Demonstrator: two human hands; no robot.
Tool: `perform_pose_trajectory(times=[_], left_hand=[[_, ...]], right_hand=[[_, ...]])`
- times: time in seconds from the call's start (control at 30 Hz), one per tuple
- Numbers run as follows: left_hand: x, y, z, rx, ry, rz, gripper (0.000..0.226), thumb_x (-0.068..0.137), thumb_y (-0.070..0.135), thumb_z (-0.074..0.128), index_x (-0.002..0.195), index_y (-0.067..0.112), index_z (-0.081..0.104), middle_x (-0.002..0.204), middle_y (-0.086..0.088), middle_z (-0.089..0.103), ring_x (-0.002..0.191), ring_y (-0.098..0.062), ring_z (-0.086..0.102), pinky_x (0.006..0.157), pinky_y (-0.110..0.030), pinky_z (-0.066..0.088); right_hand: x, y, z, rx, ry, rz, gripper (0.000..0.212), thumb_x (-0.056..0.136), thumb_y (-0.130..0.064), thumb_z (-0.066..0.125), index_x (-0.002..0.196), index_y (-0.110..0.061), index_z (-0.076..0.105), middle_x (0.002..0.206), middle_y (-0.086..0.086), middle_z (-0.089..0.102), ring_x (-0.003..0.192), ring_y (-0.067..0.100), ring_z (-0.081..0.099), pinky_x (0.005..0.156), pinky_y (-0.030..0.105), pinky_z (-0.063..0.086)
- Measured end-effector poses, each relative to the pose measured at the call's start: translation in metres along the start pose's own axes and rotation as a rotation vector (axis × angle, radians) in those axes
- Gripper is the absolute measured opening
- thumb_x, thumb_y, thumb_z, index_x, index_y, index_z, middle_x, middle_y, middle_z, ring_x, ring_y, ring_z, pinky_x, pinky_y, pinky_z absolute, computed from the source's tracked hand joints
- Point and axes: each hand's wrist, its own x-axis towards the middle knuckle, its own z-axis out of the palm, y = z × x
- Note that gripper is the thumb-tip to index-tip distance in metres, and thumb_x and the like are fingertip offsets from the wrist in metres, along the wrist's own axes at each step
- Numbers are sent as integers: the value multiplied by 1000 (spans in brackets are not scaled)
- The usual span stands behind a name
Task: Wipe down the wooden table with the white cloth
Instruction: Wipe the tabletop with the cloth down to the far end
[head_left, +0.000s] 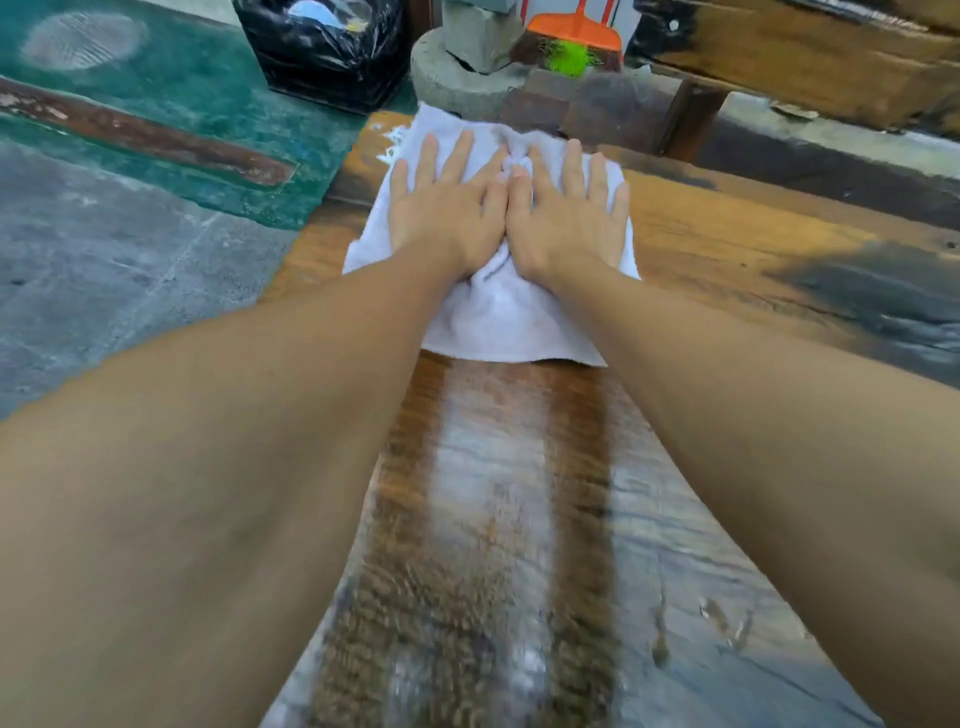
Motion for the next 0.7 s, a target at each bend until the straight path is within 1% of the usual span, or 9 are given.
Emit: perform_pose_trajectory(times=[0.2,0.33,0.43,0.57,0.7], left_hand=[[-93,-1,3,33,-15,2,59,100,59,14,158,44,12,171,7,0,157,-27,-6,126,-52,-2],[-172,4,6,59,-52,1,63,100,61,16,159,42,8,171,3,-3,157,-30,-8,126,-53,-1],[-233,10,8,59,-80,26,66,98,62,18,160,40,8,171,1,-4,157,-32,-8,125,-54,-1],[-315,18,5,58,-124,69,74,91,65,12,160,38,9,171,0,-6,157,-32,-8,125,-54,0],[-392,21,3,65,-155,113,73,92,65,18,160,38,11,171,-1,0,157,-33,-4,125,-54,2]], right_hand=[[-90,12,4,-43,-11,-1,58,104,-49,15,161,-40,6,172,1,-4,158,25,-8,124,53,-6],[-174,24,6,-19,-6,13,59,104,-49,19,161,-40,6,172,2,-3,158,25,-7,125,52,-7],[-241,35,7,-24,-9,41,59,104,-48,21,161,-39,8,172,2,-1,158,24,-6,124,50,-6],[-332,46,6,-23,-25,103,59,104,-49,21,161,-40,9,172,1,0,158,24,-5,125,49,-6],[-419,53,3,-23,-25,174,61,101,-53,20,160,-39,15,172,2,4,158,25,0,125,50,-1]])
